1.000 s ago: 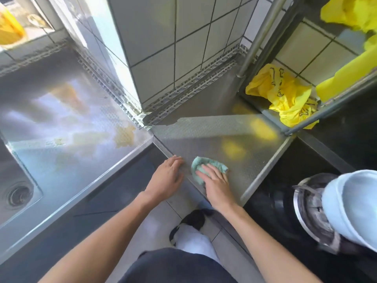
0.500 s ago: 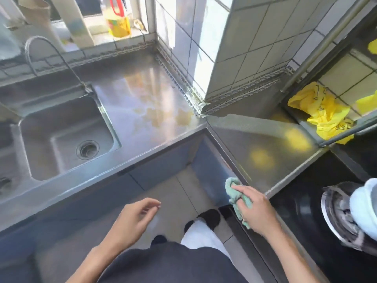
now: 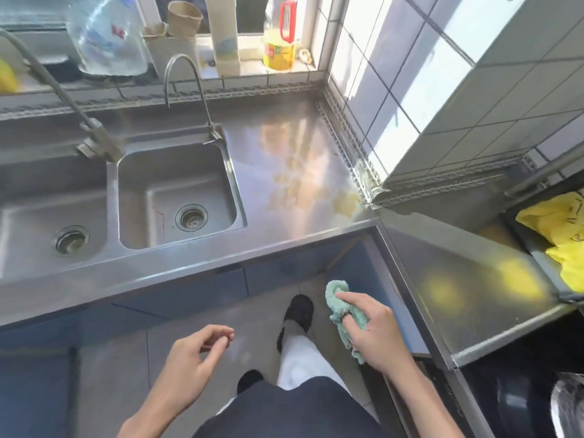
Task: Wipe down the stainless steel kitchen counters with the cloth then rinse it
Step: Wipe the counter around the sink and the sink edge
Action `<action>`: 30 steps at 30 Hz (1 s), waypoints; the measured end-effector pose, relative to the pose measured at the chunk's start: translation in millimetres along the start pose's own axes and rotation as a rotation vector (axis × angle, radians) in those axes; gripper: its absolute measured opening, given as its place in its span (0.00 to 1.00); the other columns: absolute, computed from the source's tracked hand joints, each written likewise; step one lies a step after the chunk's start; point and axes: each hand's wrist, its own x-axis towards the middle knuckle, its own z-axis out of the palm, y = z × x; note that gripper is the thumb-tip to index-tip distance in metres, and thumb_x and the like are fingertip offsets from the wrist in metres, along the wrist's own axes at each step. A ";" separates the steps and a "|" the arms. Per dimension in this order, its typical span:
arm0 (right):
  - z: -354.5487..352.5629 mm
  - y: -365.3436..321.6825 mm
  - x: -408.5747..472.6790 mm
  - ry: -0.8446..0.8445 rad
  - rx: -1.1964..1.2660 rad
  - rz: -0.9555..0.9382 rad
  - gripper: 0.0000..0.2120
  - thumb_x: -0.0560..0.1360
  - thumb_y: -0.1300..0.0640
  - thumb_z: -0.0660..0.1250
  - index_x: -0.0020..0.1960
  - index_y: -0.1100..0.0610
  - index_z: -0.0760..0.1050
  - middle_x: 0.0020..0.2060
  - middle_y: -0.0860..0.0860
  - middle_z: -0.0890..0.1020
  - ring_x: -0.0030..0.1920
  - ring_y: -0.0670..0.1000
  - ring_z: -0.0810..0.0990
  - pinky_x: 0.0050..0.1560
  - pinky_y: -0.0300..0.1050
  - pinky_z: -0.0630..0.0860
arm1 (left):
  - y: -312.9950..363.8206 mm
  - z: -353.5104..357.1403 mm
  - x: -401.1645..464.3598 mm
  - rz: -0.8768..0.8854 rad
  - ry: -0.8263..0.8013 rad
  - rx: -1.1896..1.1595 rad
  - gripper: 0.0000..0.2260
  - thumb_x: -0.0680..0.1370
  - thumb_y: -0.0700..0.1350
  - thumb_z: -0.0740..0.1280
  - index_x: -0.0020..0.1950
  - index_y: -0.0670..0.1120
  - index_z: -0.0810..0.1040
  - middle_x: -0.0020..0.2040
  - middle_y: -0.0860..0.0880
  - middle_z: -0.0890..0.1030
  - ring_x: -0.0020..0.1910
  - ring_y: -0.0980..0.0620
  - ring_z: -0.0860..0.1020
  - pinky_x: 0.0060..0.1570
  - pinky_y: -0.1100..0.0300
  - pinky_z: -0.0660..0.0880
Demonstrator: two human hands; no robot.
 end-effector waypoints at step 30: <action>43.5 -14.2 398.8 -0.069 -0.298 -0.038 0.18 0.78 0.56 0.61 0.66 0.57 0.80 0.69 0.55 0.79 0.72 0.57 0.72 0.74 0.53 0.66 | 64.5 5.7 385.6 0.021 0.193 0.431 0.20 0.85 0.41 0.64 0.77 0.43 0.73 0.81 0.43 0.69 0.81 0.44 0.66 0.80 0.54 0.58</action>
